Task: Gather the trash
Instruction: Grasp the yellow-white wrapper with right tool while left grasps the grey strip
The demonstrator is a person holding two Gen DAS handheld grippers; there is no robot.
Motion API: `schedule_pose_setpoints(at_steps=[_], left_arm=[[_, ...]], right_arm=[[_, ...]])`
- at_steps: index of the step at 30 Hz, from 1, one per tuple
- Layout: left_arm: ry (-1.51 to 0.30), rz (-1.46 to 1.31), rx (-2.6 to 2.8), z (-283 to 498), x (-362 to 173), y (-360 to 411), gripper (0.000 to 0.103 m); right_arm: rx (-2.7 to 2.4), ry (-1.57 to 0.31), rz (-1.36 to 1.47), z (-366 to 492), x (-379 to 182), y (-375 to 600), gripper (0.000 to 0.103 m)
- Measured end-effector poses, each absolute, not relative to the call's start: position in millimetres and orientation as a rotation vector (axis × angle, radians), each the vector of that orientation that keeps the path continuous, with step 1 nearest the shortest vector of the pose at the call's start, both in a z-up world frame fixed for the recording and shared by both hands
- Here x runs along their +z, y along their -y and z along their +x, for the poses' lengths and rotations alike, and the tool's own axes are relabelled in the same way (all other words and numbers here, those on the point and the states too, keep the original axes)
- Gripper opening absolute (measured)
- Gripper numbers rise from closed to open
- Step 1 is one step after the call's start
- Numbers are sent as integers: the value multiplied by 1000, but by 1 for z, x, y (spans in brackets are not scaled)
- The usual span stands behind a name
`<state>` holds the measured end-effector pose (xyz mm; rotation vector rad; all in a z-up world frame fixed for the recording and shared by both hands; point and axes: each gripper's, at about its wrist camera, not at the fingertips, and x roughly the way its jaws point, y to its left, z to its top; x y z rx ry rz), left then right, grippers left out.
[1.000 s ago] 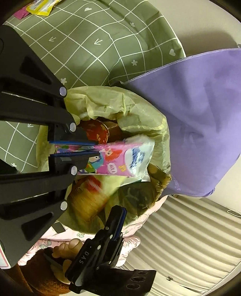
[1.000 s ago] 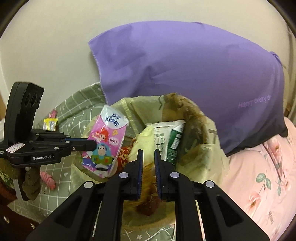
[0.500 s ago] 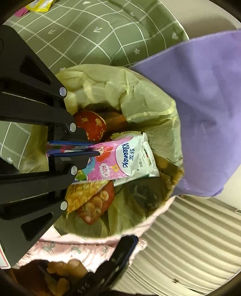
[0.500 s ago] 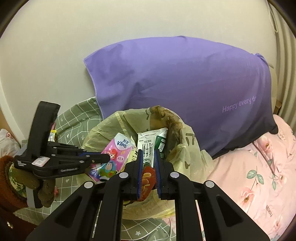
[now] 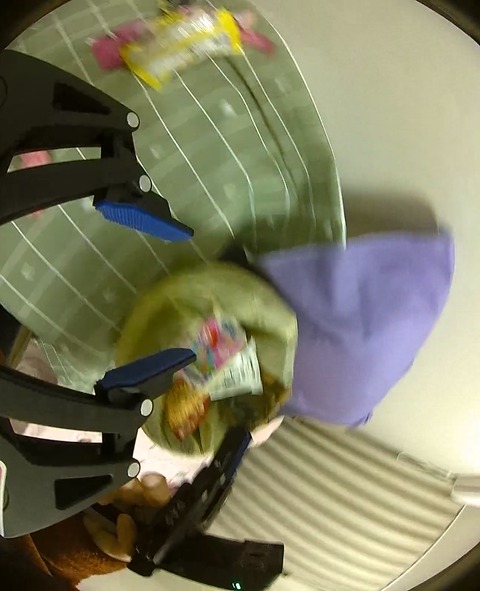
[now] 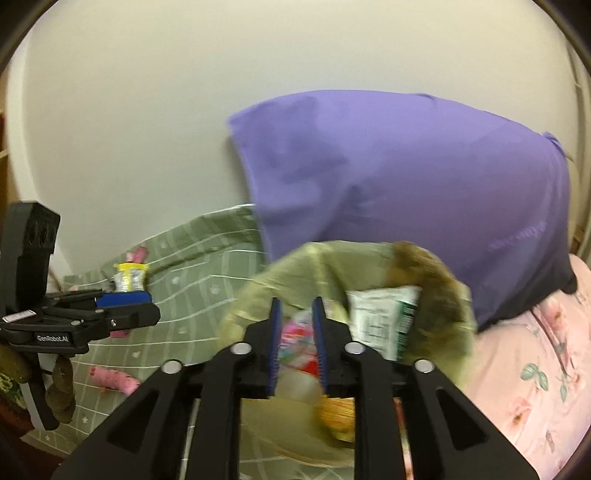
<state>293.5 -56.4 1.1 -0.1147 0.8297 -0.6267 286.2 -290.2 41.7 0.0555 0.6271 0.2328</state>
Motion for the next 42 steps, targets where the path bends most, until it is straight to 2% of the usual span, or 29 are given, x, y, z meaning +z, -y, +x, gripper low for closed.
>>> schedule_pose_setpoints(at_steps=[1, 6, 8, 16, 17, 19, 30, 35, 36, 42], left_arm=[[-832, -111, -572, 291, -4, 39, 58], [-834, -145, -343, 280, -25, -34, 62], [-820, -198, -257, 274, -31, -66, 63], [-740, -373, -14, 253, -46, -170, 67], [-730, -387, -6, 251, -48, -180, 70], [-747, -427, -17, 254, -54, -195, 73], [-826, -363, 93, 228, -75, -229, 73], [-841, -373, 120, 214, -78, -245, 72], [-848, -374, 115, 214, -79, -247, 72], [-843, -387, 58, 237, -80, -247, 71]], right_arm=[[265, -621, 57, 288, 41, 280, 31], [357, -645, 58, 300, 29, 241, 33], [405, -653, 48, 303, 21, 223, 40], [619, -775, -32, 334, -10, 139, 41], [652, -788, -53, 338, -13, 124, 41], [694, -802, -74, 347, -20, 101, 41], [796, -865, -58, 432, -75, -9, 41], [803, -970, -29, 450, -111, -29, 41], [821, -993, -20, 448, -115, -29, 41], [839, -997, -27, 425, -111, -9, 24]])
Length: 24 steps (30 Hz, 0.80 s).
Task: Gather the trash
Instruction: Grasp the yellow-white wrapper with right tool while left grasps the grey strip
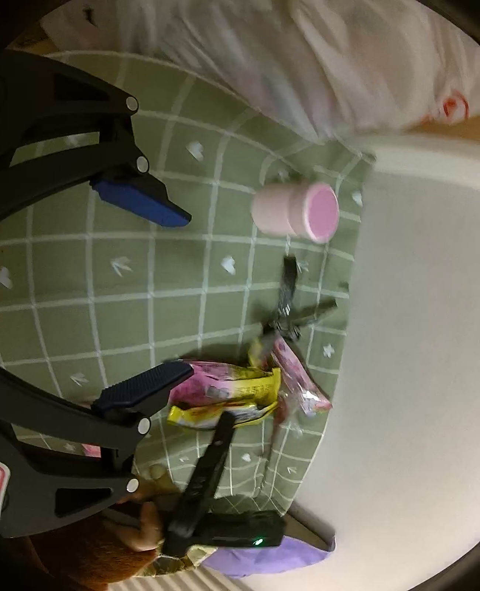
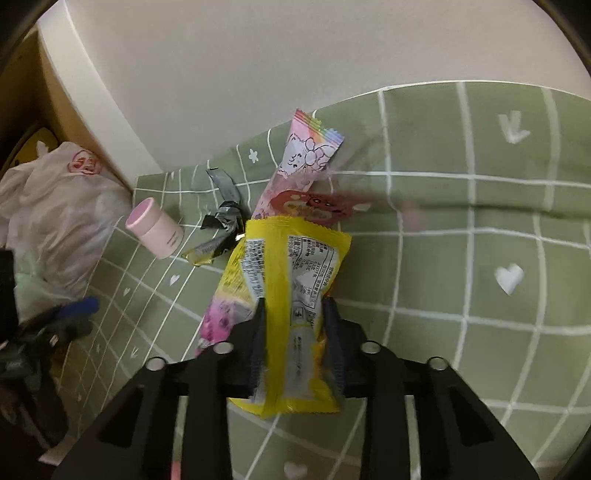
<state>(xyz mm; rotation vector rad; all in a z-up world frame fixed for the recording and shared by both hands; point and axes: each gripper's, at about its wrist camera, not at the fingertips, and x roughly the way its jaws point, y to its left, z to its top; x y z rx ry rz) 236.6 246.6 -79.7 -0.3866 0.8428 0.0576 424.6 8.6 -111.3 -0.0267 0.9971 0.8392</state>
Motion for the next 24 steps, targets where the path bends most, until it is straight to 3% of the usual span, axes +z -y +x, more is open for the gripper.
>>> schedule_pose_setpoints(at_steps=[11, 17, 24], left_arm=[[-858, -379, -62, 328, -80, -216, 62], [-905, -352, -51, 334, -96, -187, 60], [-809, -316, 38, 346, -81, -208, 59]], right_arm=[[649, -926, -10, 391, -68, 86, 23], [579, -951, -6, 376, -73, 123, 23], [566, -959, 7, 364, -70, 143, 24]])
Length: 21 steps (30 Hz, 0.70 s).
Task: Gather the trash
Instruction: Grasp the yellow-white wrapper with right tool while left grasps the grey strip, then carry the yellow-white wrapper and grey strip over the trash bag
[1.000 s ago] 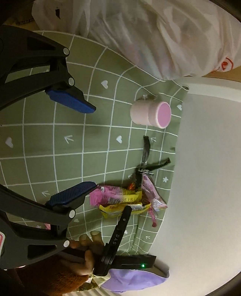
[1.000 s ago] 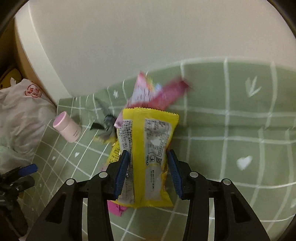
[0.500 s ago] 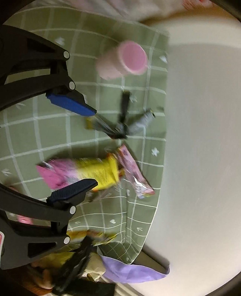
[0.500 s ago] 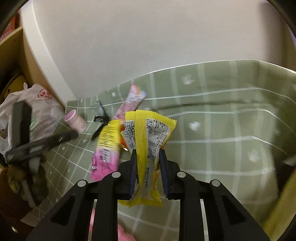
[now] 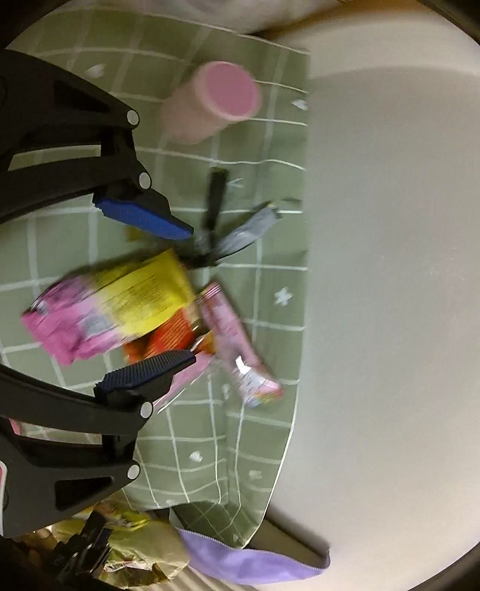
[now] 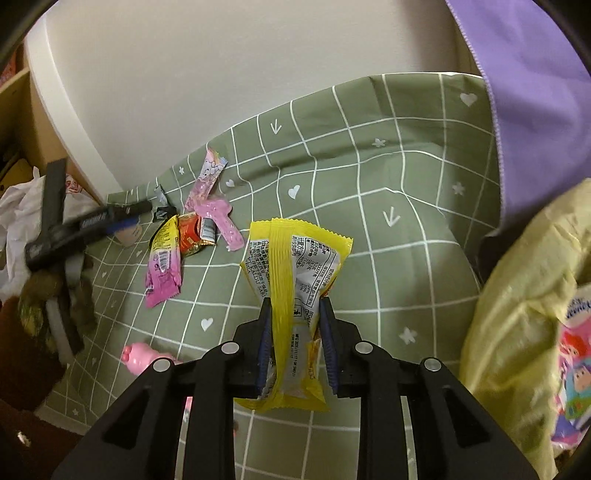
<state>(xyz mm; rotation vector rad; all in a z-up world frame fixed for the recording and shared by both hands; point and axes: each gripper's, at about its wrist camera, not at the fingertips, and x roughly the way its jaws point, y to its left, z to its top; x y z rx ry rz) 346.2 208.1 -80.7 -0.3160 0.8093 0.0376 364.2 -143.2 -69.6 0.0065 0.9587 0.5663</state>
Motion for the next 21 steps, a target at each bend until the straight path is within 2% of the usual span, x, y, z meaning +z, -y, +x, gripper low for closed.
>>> schedule_pose_setpoints(at_steps=[3, 4, 9, 10, 11, 12, 21], left_arm=[[-837, -251, 49, 368, -91, -218, 58], [-869, -251, 62, 377, -101, -222, 54], [-909, -272, 91, 393, -121, -226, 48], [-916, -287, 100, 395, -123, -227, 43], [-929, -303, 105, 396, -125, -228, 31], [-938, -314, 101, 396, -126, -227, 26], [-883, -359, 62, 339, -87, -214, 26]], right_arm=[[569, -960, -1, 359, -67, 143, 24], [570, -961, -3, 358, -67, 145, 25], [573, -979, -35, 351, -70, 146, 25], [575, -982, -42, 350, -71, 147, 25], [583, -985, -45, 348, -71, 147, 25], [590, -985, -48, 347, -71, 146, 25], [650, -925, -52, 345, -53, 137, 25]])
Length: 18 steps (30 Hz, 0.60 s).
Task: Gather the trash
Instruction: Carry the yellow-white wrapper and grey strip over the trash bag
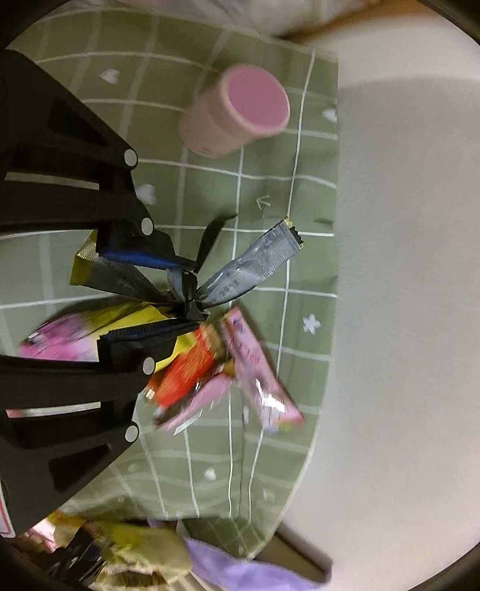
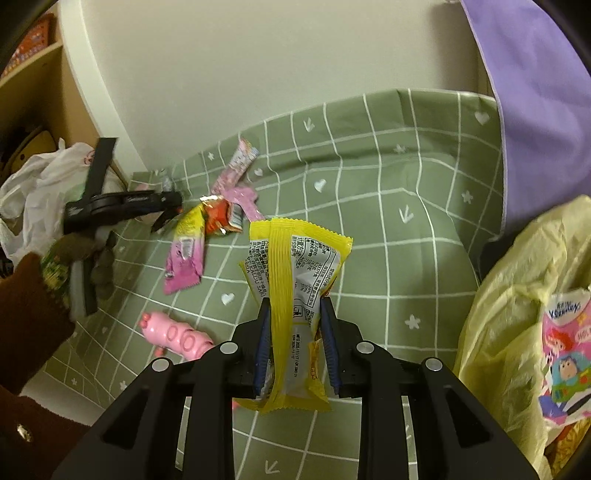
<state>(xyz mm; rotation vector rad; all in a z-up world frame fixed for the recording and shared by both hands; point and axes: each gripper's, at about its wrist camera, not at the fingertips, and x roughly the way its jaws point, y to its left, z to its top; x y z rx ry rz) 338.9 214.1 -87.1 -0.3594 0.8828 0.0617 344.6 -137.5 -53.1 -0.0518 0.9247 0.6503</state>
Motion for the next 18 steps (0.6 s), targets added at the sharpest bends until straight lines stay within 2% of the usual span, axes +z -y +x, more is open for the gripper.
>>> schedule_pose_setpoints(at_steps=[10, 18], left_arm=[[-764, -348, -50, 267, -7, -184, 26], [-688, -292, -221, 257, 34, -122, 26]], right_arm=[[685, -813, -63, 329, -16, 132, 25], [608, -702, -55, 311, 26, 164, 25]])
